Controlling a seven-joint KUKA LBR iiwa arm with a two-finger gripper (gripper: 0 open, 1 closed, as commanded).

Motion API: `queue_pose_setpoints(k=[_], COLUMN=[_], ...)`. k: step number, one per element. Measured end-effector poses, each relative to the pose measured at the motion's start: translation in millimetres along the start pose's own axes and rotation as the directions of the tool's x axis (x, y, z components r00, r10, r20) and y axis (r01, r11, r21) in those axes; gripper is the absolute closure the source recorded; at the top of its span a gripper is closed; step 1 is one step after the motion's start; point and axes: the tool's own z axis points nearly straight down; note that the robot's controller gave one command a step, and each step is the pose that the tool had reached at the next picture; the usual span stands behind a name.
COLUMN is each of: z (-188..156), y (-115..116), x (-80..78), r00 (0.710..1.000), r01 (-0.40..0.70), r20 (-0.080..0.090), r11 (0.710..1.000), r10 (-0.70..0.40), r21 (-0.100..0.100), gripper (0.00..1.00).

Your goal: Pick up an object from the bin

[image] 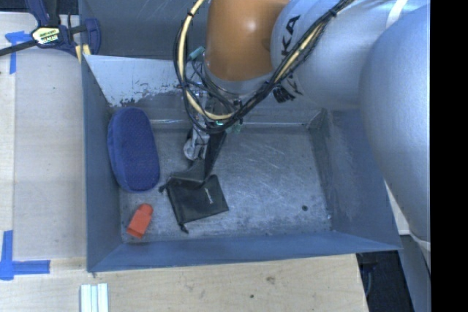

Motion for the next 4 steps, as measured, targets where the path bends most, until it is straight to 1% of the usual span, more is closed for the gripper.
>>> queue_pose_setpoints(k=[1,2,3,4], z=[80.5,80.9,69.3,30.5], y=[-14.1,-13.4,1.9,-6.8], x=[57.3,58.6,81.9,65.7], r00=[0.842,0.842,0.85,0.847], r01=[0.54,0.539,0.527,0.531], r20=[0.014,0.01,0.008,0.014], r11=[0.842,0.842,0.85,0.847], r10=[-0.54,-0.539,-0.527,-0.531], r21=[0.005,0.002,0.003,0.005], gripper=[0.0,1.0,1.0,1.0])
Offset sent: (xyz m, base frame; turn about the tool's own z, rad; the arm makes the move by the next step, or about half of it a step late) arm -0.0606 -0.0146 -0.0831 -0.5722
